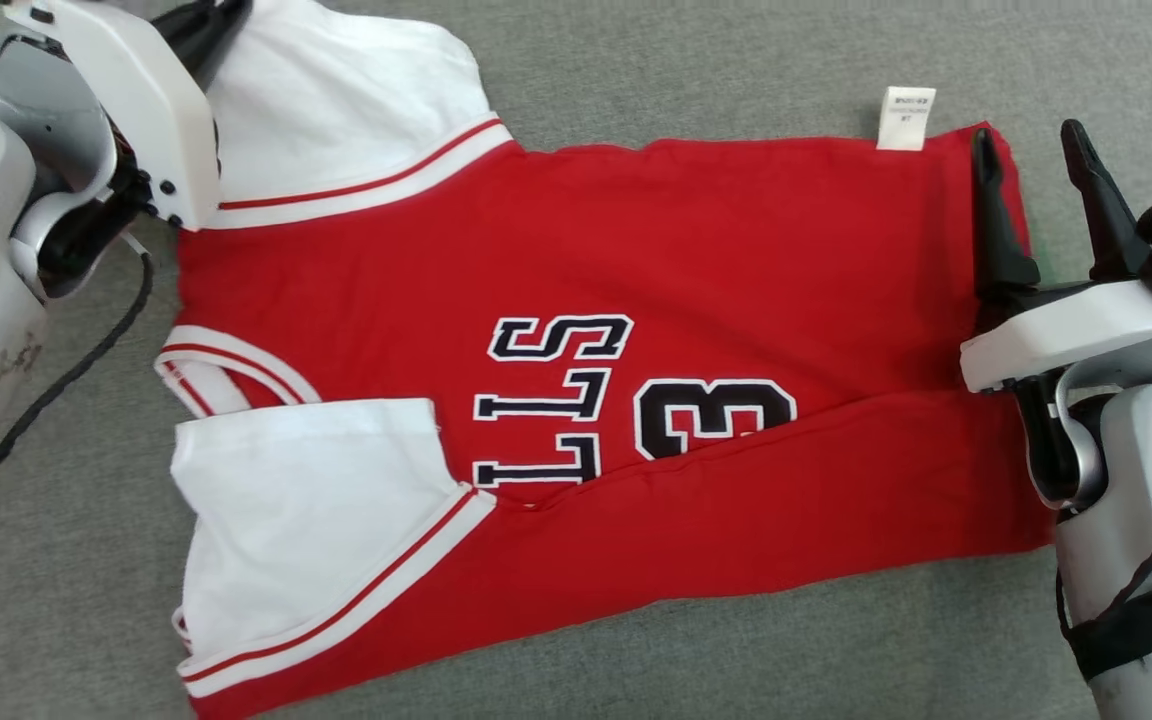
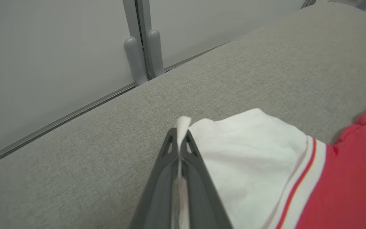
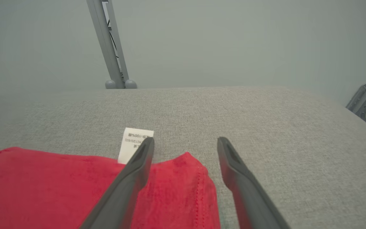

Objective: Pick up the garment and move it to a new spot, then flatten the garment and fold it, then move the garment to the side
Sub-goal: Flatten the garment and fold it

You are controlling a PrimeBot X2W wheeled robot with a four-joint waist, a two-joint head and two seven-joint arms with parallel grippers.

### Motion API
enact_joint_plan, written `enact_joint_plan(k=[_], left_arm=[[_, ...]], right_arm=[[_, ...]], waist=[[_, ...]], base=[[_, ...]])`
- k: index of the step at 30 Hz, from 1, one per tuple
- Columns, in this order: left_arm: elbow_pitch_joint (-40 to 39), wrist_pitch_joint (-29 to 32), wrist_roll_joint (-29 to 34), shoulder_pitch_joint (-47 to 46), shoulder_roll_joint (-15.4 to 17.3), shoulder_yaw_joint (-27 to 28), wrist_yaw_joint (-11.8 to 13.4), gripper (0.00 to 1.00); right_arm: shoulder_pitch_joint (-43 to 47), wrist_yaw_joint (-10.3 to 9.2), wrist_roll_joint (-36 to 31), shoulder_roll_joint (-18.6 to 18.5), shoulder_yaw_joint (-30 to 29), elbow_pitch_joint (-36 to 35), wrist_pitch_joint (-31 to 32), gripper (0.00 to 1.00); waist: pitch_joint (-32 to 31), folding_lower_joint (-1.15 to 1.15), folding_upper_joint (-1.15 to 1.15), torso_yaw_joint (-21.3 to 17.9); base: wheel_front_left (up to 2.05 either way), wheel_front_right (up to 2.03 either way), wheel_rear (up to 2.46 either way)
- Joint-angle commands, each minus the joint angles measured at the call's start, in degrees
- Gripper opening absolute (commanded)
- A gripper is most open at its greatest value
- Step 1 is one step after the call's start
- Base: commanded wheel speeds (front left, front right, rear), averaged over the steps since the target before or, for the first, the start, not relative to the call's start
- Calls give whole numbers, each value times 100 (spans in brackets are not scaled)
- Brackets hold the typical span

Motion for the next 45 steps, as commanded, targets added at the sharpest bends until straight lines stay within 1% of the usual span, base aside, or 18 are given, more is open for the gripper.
enact_joint_plan(k=[1,5,11,15,24,30,33,34,35,40,45], left_arm=[[-116,-125,-64,80,63,-47,1,0],[-439,-348,-234,282,121,-158,1,0],[-842,-490,-431,528,244,-294,1,0],[-970,-522,-471,593,245,-328,1,0],[-1148,-511,-547,614,214,-370,1,0],[-1139,-501,-543,542,213,-388,1,0],[-1095,-490,-530,525,222,-399,1,0],[-1076,-496,-529,520,228,-397,1,0],[-1046,-506,-534,519,233,-391,6,0],[-858,-585,-521,537,241,-368,44,0],[-632,-731,-562,537,197,-310,57,0]], right_arm=[[-92,-2,90,-114,38,89,136,100],[-169,-2,250,-402,72,398,531,100],[-239,-2,349,-780,28,957,1097,100],[-281,-2,423,-891,-15,1186,1320,100],[-521,-2,526,-1097,175,1531,1585,100],[-680,-2,548,-1159,378,1817,1666,100],[-691,1,682,-1153,612,1894,1783,100],[-687,2,735,-1170,680,1901,1797,43],[-684,2,789,-1199,735,1902,1792,0],[-776,-8,953,-1433,778,1867,1602,0],[-991,-7,961,-1493,658,1927,1331,0]], waist=[[-232,0,0,289],[-421,0,0,559],[-651,0,0,854],[-710,0,0,947],[-639,0,0,1089],[-507,0,0,1123],[-477,0,0,1138],[-471,0,0,1140],[-468,0,0,1143],[-469,0,0,1139],[-478,0,0,1153]], base=[[0,0,0],[0,0,0],[0,0,0],[0,0,0],[0,0,0],[0,0,0],[0,0,0],[0,0,0],[0,0,0],[0,0,0],[0,0,0]])
